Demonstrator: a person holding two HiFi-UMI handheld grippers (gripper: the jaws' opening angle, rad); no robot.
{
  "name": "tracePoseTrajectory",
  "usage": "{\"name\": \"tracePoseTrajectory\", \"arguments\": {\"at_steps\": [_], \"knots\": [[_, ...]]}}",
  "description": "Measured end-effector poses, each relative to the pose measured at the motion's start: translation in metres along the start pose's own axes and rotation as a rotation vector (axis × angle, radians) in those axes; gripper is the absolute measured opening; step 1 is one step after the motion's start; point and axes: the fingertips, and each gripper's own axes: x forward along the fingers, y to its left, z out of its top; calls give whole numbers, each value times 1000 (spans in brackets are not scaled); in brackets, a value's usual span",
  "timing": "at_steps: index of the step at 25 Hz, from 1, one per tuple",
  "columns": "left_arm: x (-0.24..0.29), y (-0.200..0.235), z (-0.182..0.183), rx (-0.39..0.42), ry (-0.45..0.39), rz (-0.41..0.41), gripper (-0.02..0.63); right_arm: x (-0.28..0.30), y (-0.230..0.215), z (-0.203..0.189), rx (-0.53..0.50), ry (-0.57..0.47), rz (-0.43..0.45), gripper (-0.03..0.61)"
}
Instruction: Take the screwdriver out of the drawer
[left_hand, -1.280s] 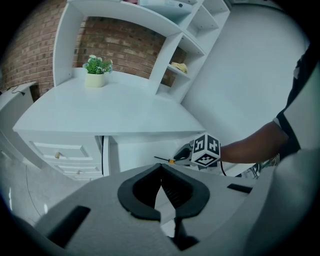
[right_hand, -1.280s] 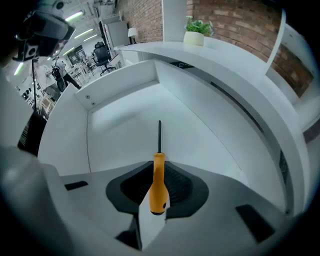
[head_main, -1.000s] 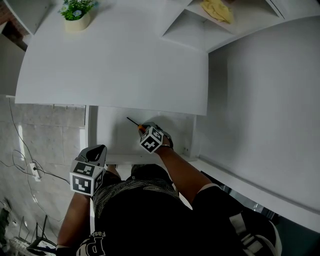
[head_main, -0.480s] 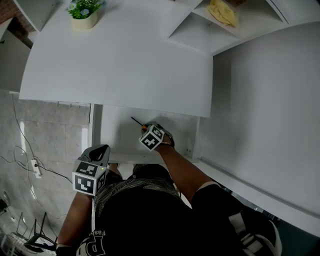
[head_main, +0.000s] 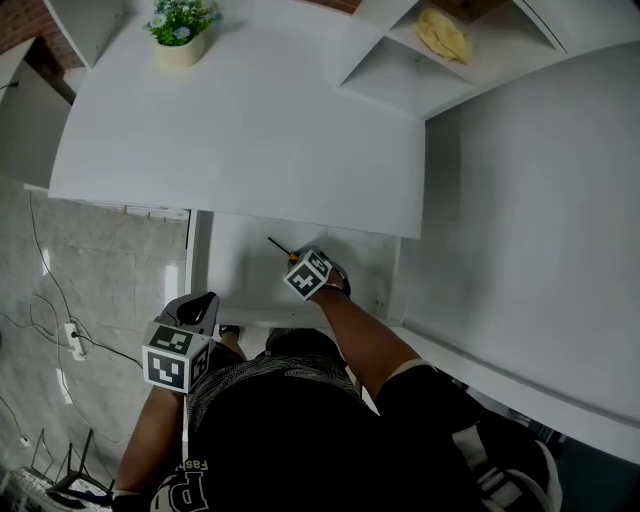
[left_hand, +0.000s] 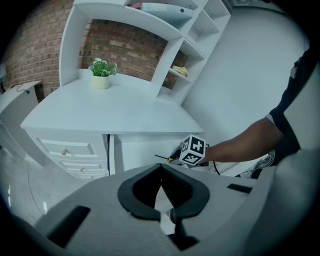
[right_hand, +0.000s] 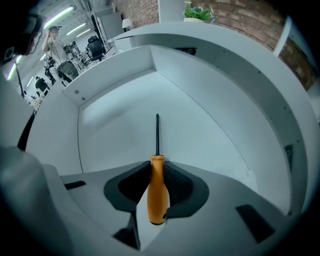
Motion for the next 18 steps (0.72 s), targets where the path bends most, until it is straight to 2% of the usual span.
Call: {"name": "tracePoseTrajectory", "arguments": {"at_steps": [7,13,18], "knots": [[-12,-2,2,35,-13,-7,15,-1,0,-3,73,17,33,81],[-14,-3,7,56,-29,-31,15,-11,7,-10,274,-34,90,74],[-9,-13,15,89,-38,-82,15,-34,15,-11,384,-118,117,74]]}}
